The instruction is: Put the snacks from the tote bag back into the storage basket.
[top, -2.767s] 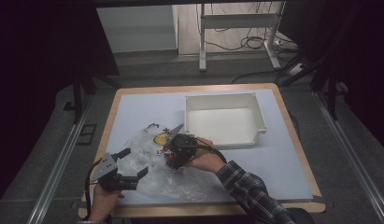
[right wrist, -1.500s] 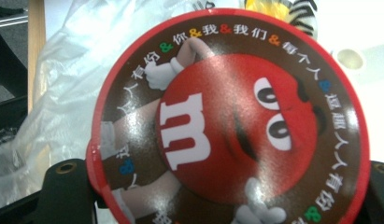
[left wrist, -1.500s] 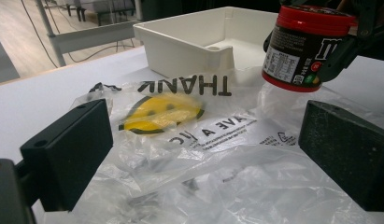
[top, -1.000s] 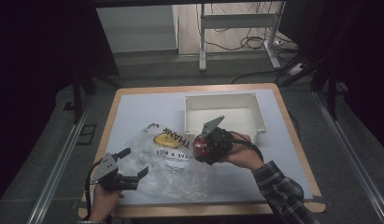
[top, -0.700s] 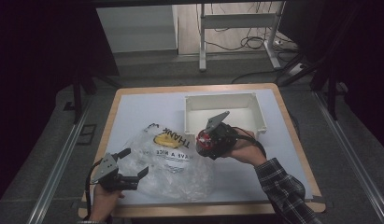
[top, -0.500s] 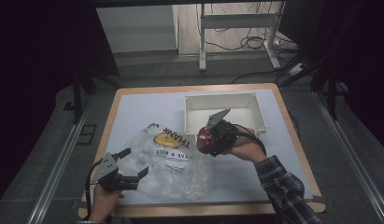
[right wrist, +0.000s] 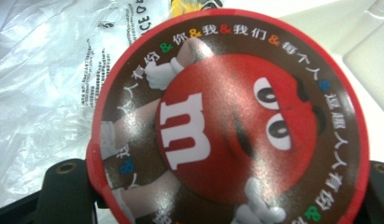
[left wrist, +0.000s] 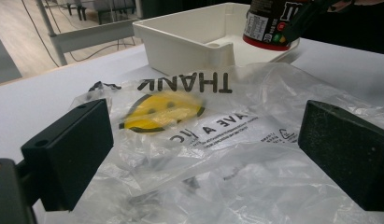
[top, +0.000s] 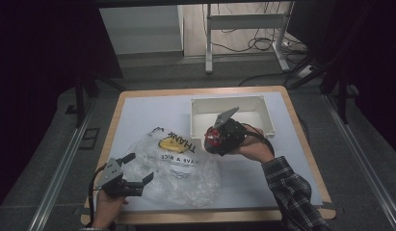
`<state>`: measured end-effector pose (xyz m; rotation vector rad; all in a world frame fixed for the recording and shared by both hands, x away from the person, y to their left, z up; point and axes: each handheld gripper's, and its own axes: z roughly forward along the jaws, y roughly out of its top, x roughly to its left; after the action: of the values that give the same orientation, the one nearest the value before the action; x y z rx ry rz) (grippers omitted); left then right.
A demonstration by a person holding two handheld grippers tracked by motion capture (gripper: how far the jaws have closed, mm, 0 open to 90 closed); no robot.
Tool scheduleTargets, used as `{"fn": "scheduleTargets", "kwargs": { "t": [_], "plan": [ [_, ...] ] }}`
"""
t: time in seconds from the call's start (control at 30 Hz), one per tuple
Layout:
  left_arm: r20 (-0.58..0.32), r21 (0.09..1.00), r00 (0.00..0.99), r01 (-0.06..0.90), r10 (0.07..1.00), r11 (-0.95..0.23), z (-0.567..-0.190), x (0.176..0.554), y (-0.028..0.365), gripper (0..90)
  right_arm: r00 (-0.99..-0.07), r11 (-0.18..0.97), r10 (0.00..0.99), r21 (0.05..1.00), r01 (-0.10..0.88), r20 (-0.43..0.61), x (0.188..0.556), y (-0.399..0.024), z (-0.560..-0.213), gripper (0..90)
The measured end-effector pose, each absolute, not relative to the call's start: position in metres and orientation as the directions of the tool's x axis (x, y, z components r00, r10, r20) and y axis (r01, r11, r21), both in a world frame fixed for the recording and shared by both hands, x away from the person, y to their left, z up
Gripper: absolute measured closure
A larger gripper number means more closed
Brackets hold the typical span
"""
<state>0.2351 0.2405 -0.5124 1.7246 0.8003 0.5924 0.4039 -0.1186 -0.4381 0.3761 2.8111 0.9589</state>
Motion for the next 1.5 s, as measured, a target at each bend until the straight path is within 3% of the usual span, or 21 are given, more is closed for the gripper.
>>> {"fn": "scheduleTargets", "kwargs": {
  "t": [0.7,1.5],
  "plan": [
    [0.000,0.957,0.655,0.219,0.756,-0.190,-0.513,0.235,0.239,3.4,-0.939,0.745,0.336,0.631,0.217,-0.073,0.430,-0.130,-0.445,25.5],
    [0.004,0.960,0.656,0.210,0.755,-0.187,-0.512,0.234,0.239,3.5,-0.952,0.752,0.291,0.637,0.167,-0.095,0.450,-0.118,-0.452,25.5]
  ]
}}
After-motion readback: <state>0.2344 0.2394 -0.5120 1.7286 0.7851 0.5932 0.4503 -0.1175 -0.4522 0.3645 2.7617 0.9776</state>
